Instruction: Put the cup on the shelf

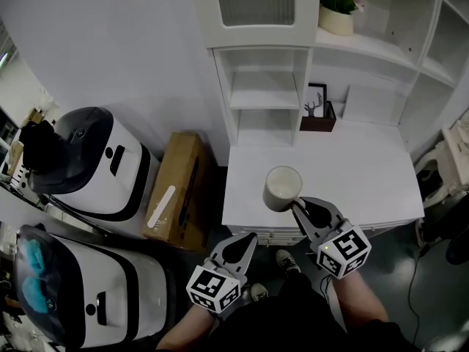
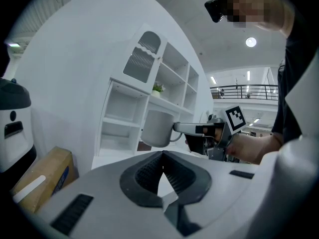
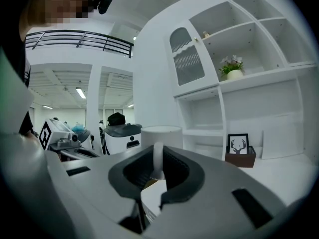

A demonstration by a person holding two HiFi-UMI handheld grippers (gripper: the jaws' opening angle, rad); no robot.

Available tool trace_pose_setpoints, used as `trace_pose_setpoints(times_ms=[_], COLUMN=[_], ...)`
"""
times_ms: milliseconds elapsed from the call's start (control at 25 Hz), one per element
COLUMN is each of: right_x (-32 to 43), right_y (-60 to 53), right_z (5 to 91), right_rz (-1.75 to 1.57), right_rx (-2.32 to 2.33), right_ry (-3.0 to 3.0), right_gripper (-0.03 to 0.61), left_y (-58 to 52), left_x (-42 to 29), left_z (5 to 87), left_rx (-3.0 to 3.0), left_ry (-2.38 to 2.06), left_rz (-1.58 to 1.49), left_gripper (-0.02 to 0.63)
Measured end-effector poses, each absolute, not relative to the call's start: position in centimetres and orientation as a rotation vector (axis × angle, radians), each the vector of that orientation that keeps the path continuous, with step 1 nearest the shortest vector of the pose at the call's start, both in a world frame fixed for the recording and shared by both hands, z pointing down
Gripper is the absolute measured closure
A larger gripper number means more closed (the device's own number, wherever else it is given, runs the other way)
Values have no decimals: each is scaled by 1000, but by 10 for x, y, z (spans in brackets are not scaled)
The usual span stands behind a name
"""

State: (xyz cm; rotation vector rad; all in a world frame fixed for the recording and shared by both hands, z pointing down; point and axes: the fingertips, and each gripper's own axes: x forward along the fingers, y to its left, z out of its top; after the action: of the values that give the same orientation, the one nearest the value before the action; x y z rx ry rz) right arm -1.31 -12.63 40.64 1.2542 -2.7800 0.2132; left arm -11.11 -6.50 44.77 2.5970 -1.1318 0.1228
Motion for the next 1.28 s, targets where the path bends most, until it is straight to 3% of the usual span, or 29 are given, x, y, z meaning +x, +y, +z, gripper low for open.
trace_pose_setpoints(times_ms=[1280], right_x=[8], right_y=[-283], right_z=[399], right_rz=[172], right_rx=[1109], right_ry=[-2833], right_gripper=[548], left_y=[-185], left_x=[-84], left_z=[442], left_rx=[2517], left_ry=[-1302], left_rz=[98], left_gripper=[609])
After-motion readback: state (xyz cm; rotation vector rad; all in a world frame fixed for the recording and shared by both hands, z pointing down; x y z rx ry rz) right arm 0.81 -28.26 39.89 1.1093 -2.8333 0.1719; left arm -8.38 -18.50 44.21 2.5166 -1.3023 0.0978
